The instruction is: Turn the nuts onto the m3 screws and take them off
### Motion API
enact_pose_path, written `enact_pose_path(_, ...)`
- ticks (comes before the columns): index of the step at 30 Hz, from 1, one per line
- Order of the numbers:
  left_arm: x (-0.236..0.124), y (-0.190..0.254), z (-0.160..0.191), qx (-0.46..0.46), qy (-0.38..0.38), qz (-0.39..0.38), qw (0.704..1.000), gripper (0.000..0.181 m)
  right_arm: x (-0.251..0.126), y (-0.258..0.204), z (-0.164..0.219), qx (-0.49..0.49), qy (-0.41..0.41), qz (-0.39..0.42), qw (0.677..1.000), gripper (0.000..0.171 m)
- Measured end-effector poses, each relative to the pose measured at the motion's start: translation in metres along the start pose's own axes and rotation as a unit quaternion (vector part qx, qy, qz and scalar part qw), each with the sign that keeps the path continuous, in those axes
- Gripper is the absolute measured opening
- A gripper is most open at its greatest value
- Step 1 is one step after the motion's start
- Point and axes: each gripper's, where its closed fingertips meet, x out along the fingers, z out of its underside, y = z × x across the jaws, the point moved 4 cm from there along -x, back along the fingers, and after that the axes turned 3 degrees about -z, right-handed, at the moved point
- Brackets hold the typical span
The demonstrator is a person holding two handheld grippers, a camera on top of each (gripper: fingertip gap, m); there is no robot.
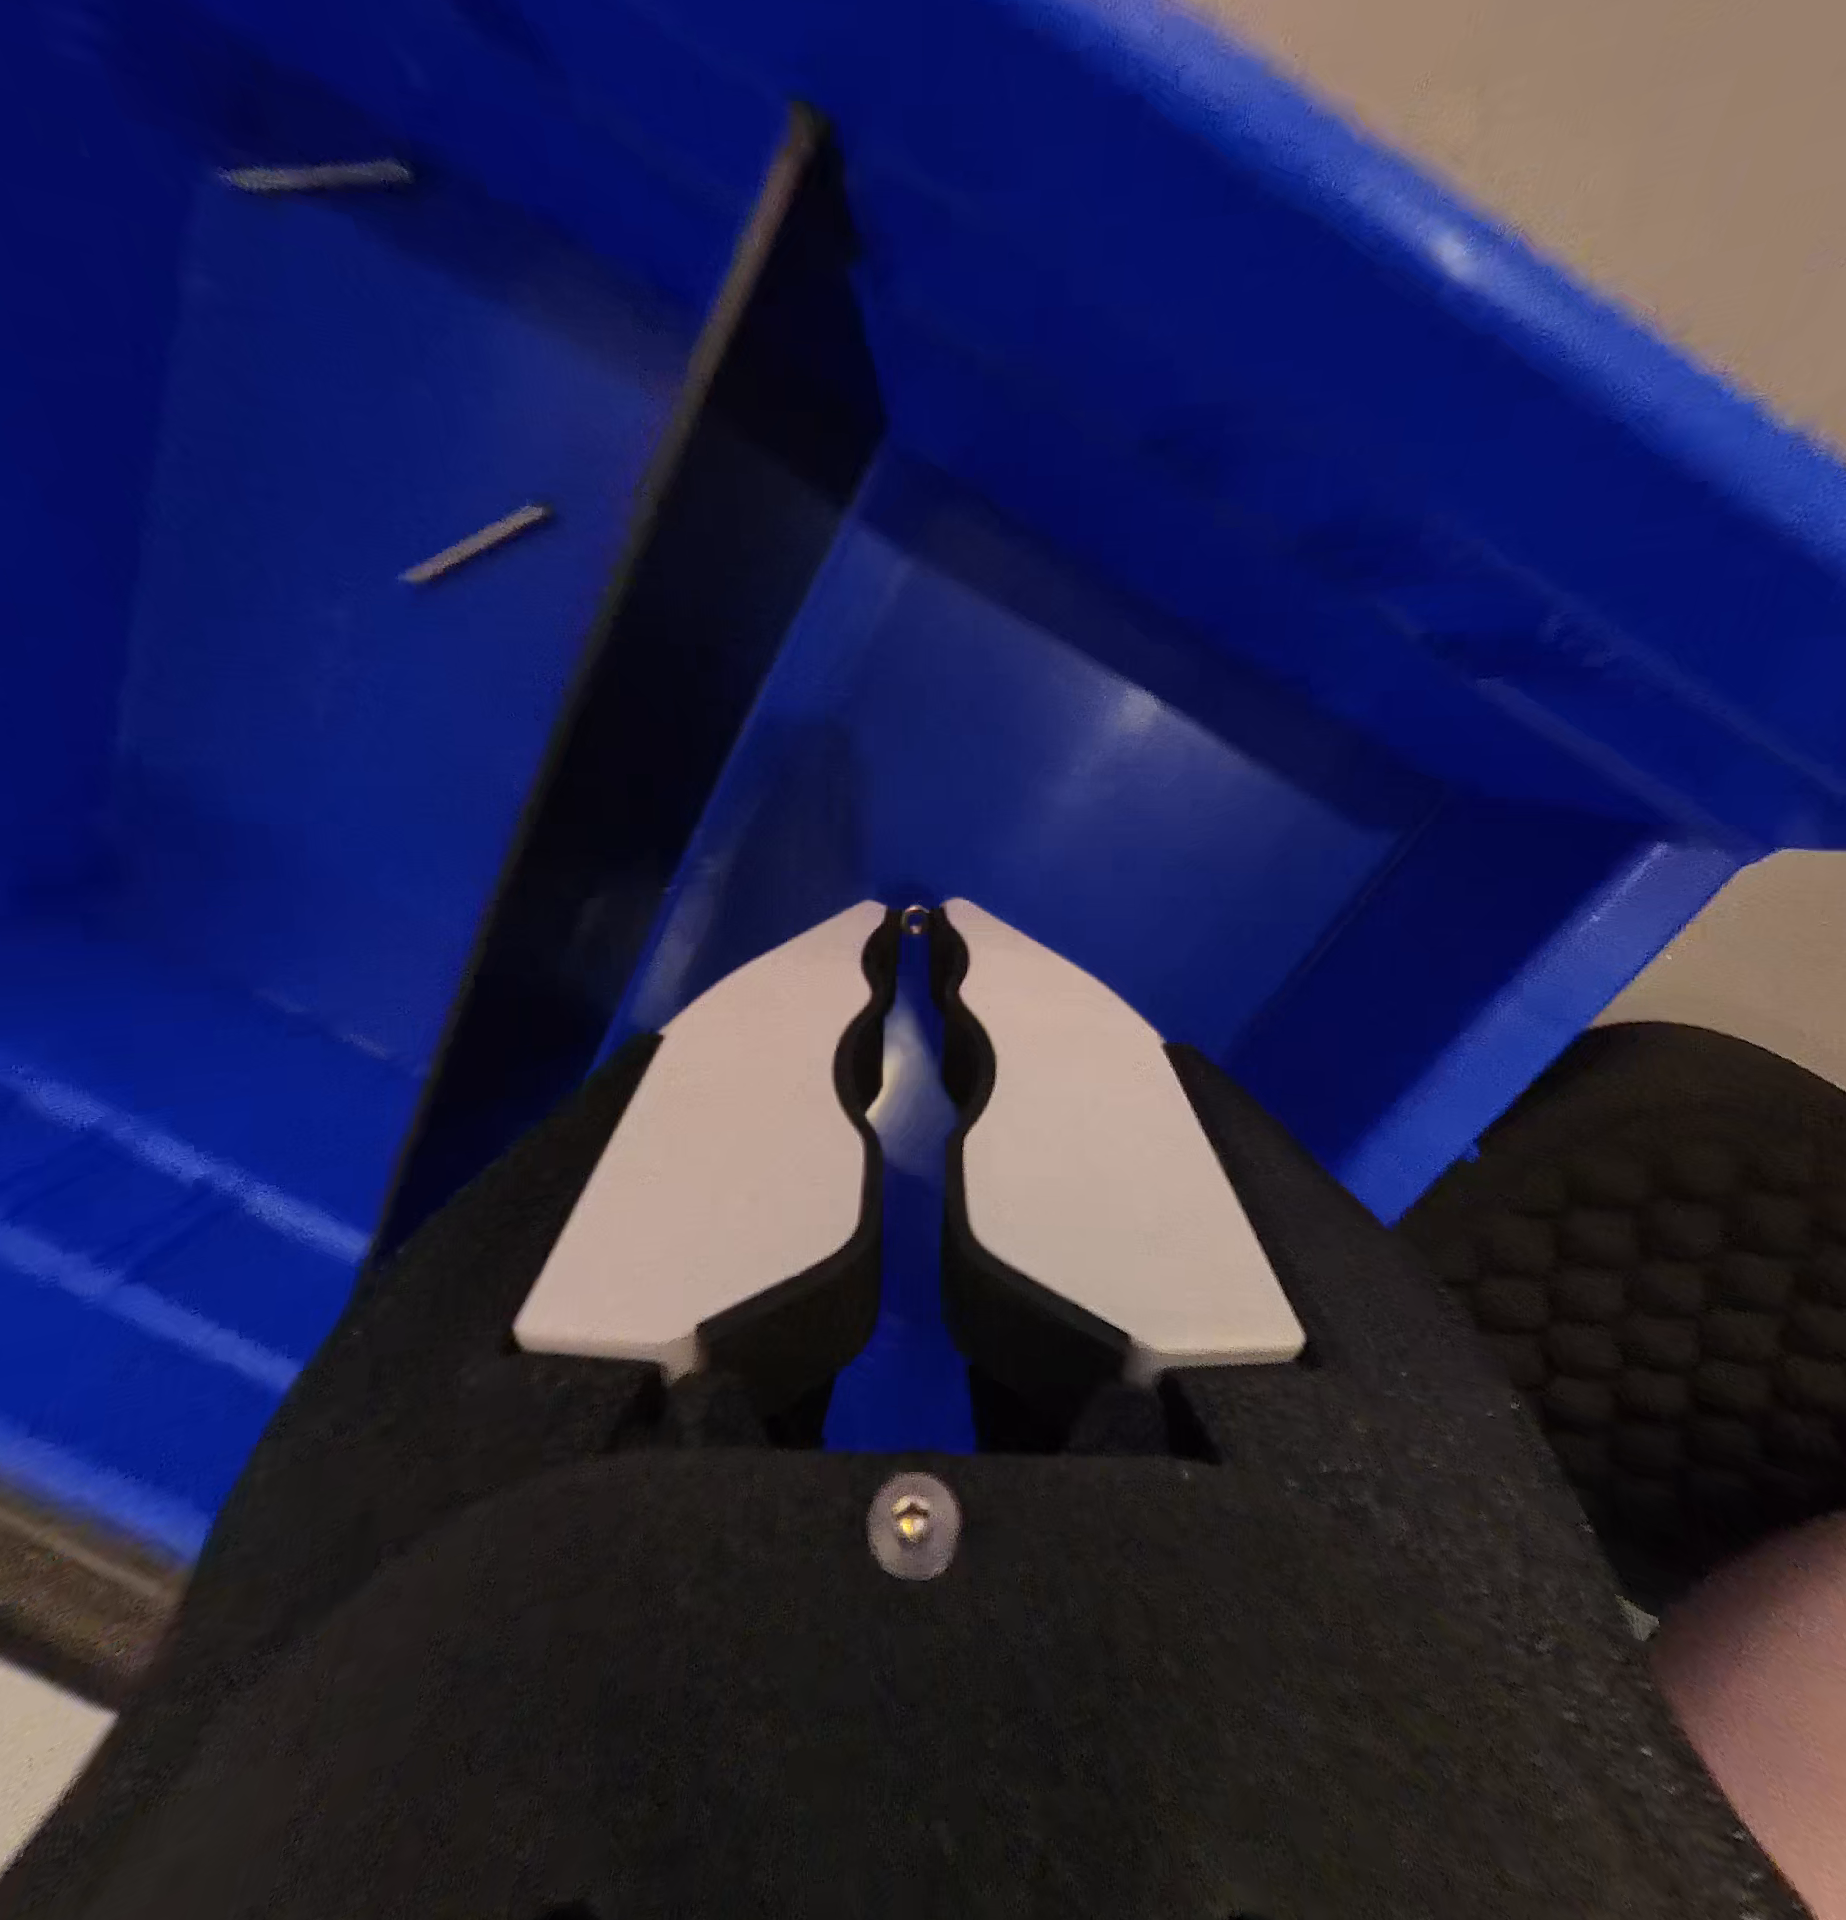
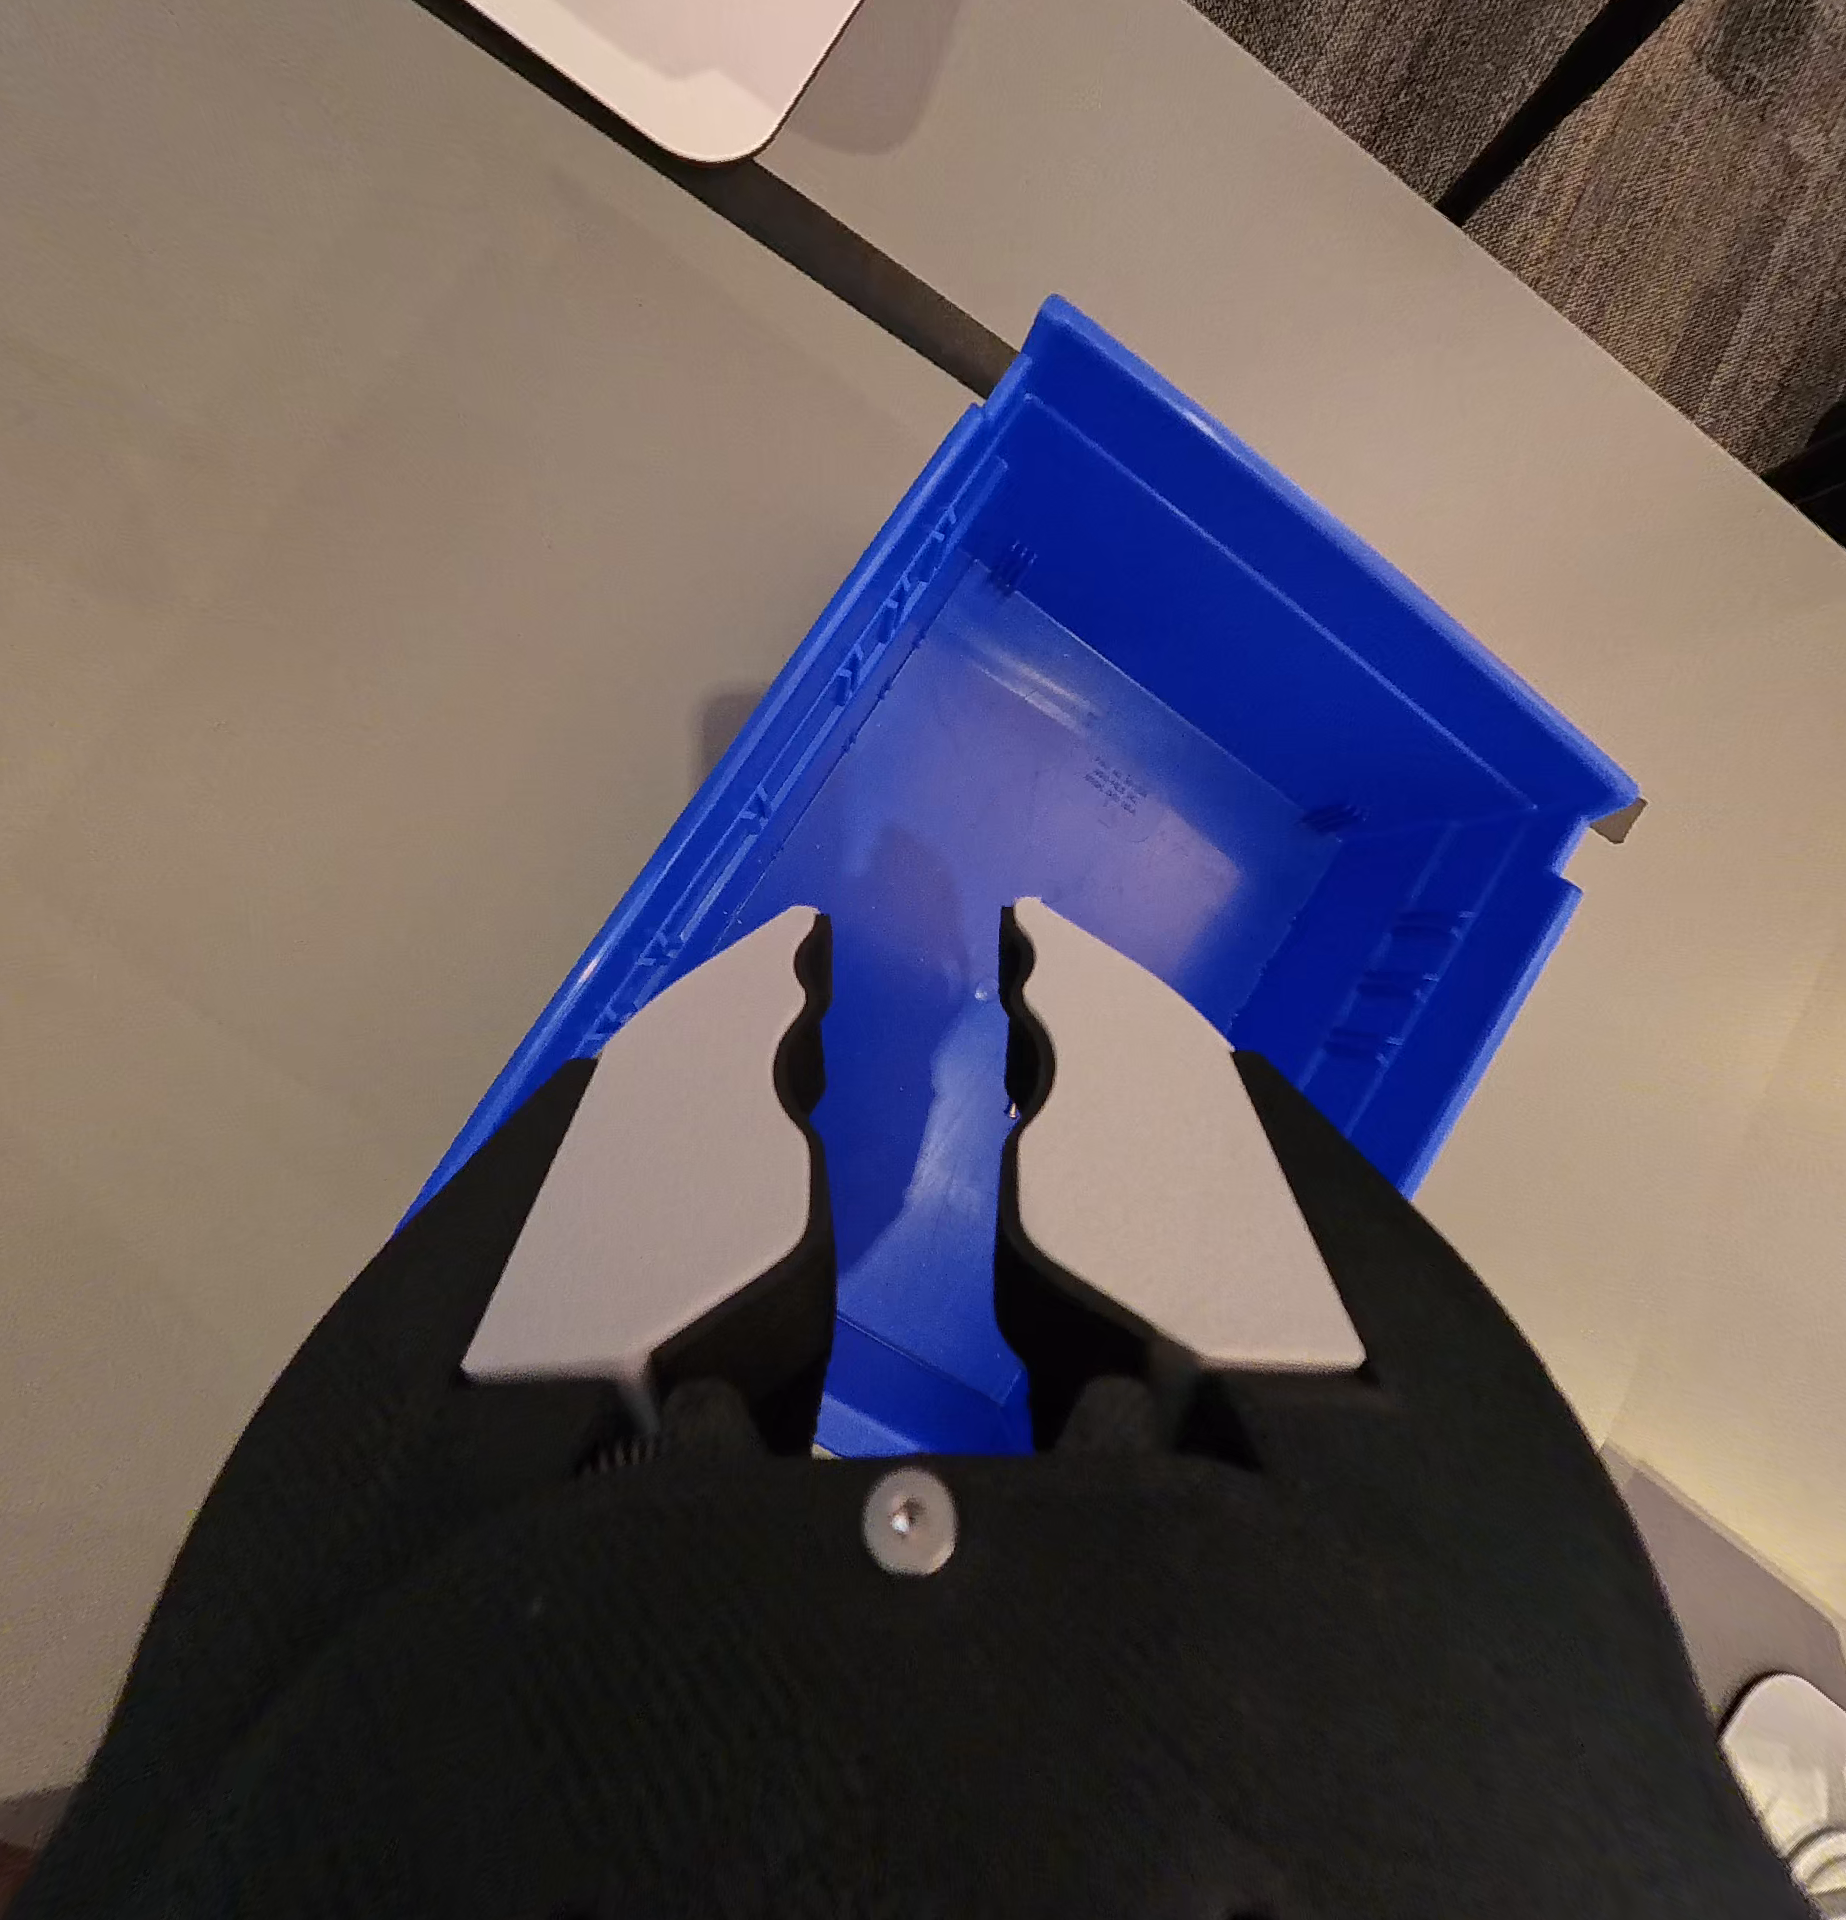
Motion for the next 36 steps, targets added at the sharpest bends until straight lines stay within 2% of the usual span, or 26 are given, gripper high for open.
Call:
enact_pose_path(3,-0.04,-0.006,-0.021,-0.001,0.068,-0.078,0.995,0.006,-0.001,0.001,0.0,0.002,0.001,0.001,1.0,0.032)
enact_pose_path(5,-0.07,-0.007,-0.047,-0.013,0.13,-0.131,0.983,0.006,-0.001,0.002,0.0,0.003,0.0,0.003,1.0,0.032)
enact_pose_path(6,-0.083,0.0,-0.064,-0.018,0.163,-0.134,0.977,0.006,-0.001,0.002,0.0,0.003,0.0,0.003,1.0,0.032)
enact_pose_path(9,-0.102,0.044,-0.121,-0.008,0.258,-0.067,0.964,0.005,-0.001,0.001,0.0,0.003,-0.001,0.005,1.0,0.032)
enact_pose_path(11,-0.093,0.082,-0.158,-0.001,0.285,0.008,0.958,0.005,0.0,0.001,0.0,0.0,-0.001,0.008,1.0,0.032)
enact_pose_path(14,-0.049,0.124,-0.193,0.017,0.254,0.068,0.965,0.005,0.001,-0.002,-0.001,-0.004,-0.002,0.006,1.0,0.032)
enact_pose_path(17,0.001,0.138,-0.203,0.028,0.196,0.051,0.979,0.005,0.0,-0.005,-0.003,-0.01,-0.001,0.004,1.0,0.032)
enact_pose_path(19,0.02,0.149,-0.204,0.023,0.175,0.086,0.98,0.005,-0.001,-0.007,-0.004,-0.013,0.003,0.002,1.0,0.032)
enact_pose_path(22,0.036,0.158,-0.202,0.02,0.146,0.114,0.982,0.005,-0.001,-0.008,-0.004,-0.016,0.0,0.001,1.0,0.032)
enact_pose_path(25,0.049,0.158,-0.196,0.039,0.112,0.09,0.989,0.005,0.0,-0.008,-0.003,-0.015,-0.004,0.002,1.0,0.032)
enact_pose_path(36,0.061,0.164,-0.195,0.049,0.091,0.096,0.99,0.005,0.006,-0.009,-0.001,-0.019,-0.021,0.005,1.0,0.032)
